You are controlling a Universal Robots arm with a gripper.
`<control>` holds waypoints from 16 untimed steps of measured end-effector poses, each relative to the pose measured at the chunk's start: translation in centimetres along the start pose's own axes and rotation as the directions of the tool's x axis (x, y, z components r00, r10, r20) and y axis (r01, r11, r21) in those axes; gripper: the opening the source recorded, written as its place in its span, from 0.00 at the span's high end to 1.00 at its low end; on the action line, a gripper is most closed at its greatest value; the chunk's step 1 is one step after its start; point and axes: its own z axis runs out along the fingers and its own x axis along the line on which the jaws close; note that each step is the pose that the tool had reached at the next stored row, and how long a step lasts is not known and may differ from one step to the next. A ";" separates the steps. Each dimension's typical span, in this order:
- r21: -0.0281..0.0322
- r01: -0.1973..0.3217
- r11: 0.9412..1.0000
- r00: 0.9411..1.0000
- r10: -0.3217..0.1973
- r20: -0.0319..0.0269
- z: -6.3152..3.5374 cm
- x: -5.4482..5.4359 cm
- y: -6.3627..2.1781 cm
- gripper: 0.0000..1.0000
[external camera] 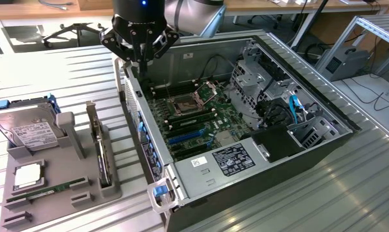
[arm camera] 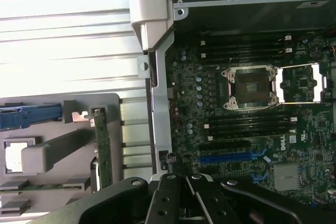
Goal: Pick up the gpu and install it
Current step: 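Reach for the gpu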
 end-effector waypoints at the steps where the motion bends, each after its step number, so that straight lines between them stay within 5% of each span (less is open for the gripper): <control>1: 0.000 0.000 1.000 1.000 0.000 0.000 0.00 0.0 0.00 0.89; 16: 0.000 0.000 1.000 1.000 0.000 0.000 -0.02 0.7 -0.05 0.89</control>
